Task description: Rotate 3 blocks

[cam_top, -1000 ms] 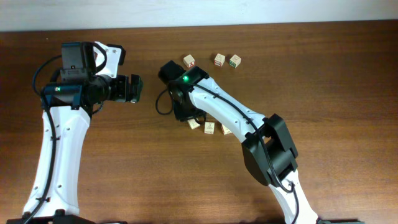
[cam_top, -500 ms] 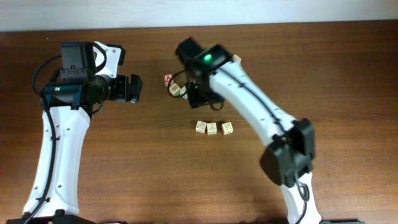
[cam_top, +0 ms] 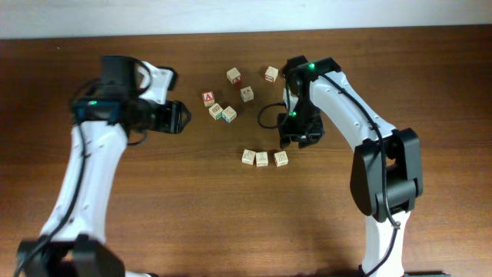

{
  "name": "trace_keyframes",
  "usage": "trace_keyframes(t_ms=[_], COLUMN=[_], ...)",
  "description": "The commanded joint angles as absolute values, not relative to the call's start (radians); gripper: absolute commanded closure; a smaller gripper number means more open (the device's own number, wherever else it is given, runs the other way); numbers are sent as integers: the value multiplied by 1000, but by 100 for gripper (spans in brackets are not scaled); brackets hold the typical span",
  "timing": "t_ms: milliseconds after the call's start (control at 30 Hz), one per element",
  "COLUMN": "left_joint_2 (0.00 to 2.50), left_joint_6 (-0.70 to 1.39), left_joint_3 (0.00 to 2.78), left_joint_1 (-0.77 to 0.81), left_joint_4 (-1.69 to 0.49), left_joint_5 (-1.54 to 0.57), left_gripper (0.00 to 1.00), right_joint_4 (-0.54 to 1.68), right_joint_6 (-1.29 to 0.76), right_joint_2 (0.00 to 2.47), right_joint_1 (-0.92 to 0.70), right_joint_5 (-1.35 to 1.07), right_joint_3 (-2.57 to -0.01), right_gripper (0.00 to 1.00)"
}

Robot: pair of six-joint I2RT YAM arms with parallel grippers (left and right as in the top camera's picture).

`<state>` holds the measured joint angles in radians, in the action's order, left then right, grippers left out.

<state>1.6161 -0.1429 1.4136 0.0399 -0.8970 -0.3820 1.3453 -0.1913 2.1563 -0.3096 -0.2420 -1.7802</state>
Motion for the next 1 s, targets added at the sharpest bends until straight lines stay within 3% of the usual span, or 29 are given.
trace_keyframes(t_ms=[0, 67, 167, 400, 967], left_joint_2=[1734, 1805, 1885, 1993, 1997], left_joint_6=[-25, 55, 85, 116, 172], left_joint_3=[1393, 1393, 1393, 1393, 1391], left_joint_1=[121, 157, 202, 328, 473], left_joint_4=[-884, -866, -841, -831, -824], left_joint_5=[-301, -246, -246, -292, -318], left_gripper=[87, 100, 100, 100, 100], right_joint_4=[1311, 1299, 1297, 1237, 1084], right_joint_6=[-260, -295, -297, -297, -289], right_joint_2=[2150, 2150, 2150, 2150, 2150], right_joint_1=[-299, -298, -294, -296, -388], right_joint_5=[-186, -112, -100, -208, -352], right_joint_3=[-1717, -1691, -1688, -1581, -1552], right_gripper=[56, 61, 71, 76, 77])
